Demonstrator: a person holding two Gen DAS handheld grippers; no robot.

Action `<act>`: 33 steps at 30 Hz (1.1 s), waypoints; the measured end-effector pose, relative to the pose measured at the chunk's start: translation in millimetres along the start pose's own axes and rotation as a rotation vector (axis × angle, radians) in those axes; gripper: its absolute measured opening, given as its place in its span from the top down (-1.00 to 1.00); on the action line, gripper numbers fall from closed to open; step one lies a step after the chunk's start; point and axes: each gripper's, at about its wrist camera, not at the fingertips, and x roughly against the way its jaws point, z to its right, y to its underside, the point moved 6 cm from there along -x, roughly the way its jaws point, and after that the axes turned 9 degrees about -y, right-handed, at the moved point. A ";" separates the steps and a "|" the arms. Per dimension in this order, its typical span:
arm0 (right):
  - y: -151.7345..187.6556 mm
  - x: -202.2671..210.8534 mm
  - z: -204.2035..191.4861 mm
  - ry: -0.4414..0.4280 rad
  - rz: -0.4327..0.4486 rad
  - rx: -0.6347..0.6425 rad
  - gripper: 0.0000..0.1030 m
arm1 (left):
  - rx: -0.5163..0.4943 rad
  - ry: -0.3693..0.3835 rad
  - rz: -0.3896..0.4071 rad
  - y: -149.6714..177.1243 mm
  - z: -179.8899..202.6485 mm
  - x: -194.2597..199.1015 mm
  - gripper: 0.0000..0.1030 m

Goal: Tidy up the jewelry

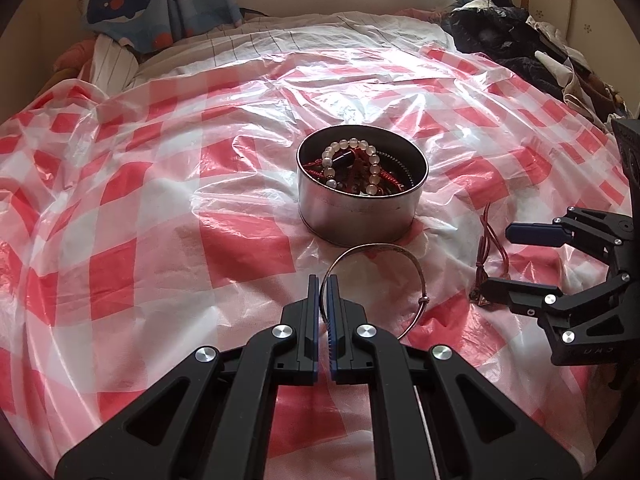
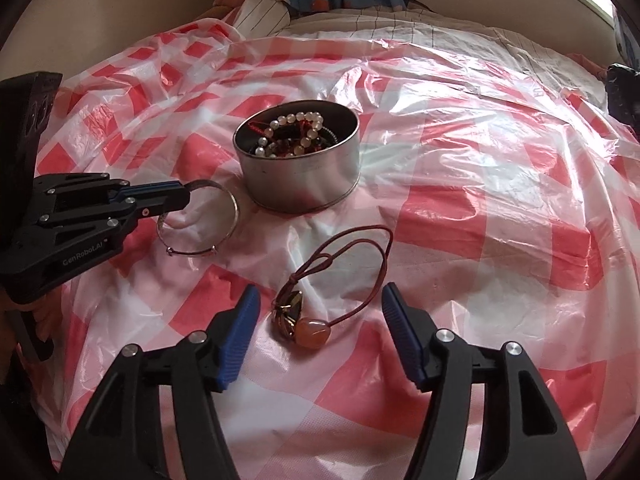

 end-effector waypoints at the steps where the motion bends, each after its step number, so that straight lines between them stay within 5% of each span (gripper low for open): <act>1: -1.1 0.1 1.4 0.002 0.010 -0.008 -0.36 | -0.001 0.000 -0.003 0.5 0.5 -1.2 0.93; 3: -3.1 -3.0 2.8 0.022 0.015 -0.010 -0.54 | -0.004 -0.002 -0.008 1.1 1.4 -2.9 0.93; 6: -1.8 -14.1 2.5 0.015 -0.013 -0.012 -0.55 | -0.006 -0.005 -0.015 2.5 2.4 -5.1 0.93; 9: 1.2 -17.1 -1.2 -0.018 -0.037 -0.008 0.56 | -0.010 0.000 -0.015 2.3 4.2 -5.0 0.93; 12: 0.4 -9.9 -5.6 -0.054 -0.019 -0.004 0.85 | 0.000 0.012 -0.005 0.4 3.9 -1.8 0.93; 33: -58.1 38.3 -37.8 -0.053 0.237 0.139 0.85 | 0.102 0.071 0.100 -50.5 -0.4 18.8 0.93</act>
